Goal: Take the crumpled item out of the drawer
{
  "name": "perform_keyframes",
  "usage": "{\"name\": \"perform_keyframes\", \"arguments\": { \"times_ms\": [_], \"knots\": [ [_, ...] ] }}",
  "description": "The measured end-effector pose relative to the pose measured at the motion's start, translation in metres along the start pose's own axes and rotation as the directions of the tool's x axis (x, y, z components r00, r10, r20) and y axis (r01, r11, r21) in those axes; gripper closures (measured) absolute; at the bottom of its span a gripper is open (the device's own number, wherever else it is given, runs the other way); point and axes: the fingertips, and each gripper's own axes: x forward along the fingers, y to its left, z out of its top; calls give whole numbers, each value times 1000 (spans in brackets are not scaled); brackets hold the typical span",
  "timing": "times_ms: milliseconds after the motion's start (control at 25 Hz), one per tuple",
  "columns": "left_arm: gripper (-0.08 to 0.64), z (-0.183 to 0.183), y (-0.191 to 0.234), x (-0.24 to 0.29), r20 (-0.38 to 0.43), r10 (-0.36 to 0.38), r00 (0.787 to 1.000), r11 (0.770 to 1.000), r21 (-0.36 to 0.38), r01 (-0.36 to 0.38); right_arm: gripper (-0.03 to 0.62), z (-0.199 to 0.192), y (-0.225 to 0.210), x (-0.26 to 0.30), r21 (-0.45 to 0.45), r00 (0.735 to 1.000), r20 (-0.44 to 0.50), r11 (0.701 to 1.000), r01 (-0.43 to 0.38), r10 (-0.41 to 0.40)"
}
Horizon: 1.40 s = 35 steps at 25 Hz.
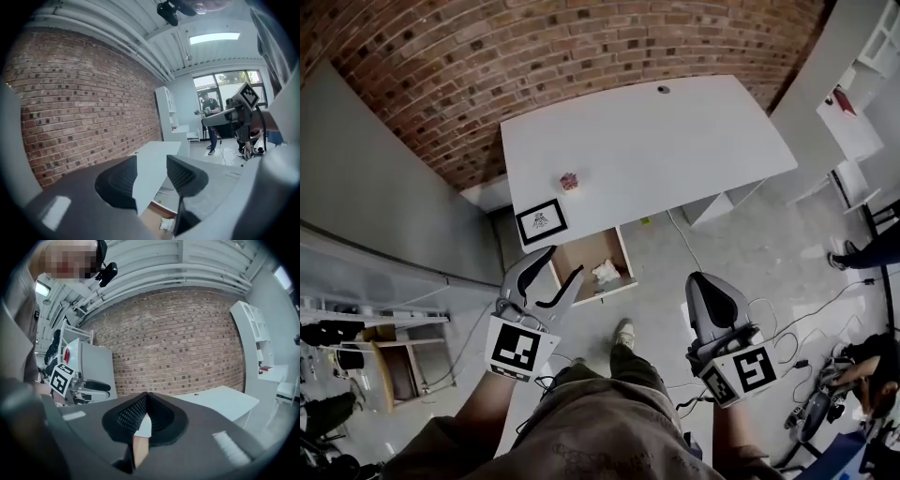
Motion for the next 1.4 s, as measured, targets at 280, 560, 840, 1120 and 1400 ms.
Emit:
{"name": "perform_keyframes", "arguments": {
  "times_ms": [280, 560, 840, 1120, 1400],
  "knots": [
    [364, -7, 6, 28, -43, 94, 995, 995, -21, -95, 565, 2, -38, 33, 13, 996, -9, 996, -94, 94],
    [364, 1, 6, 40, -42, 107, 993, 994, 5, -107, 565, -7, -64, 39, -2, 996, -43, 997, -82, 82],
    [362, -16, 7, 52, -86, 54, 995, 999, 11, -53, 565, -20, -71, 45, 23, 995, -73, 998, -60, 62],
    [362, -53, 6, 76, -145, -43, 988, 999, 19, 46, 565, -51, -78, 62, 60, 992, -128, 998, -14, 22],
    [364, -115, -13, 114, -220, -166, 961, 977, 95, 191, 565, -109, -90, 80, 96, 979, -202, 995, 33, -13]
  ]
}}
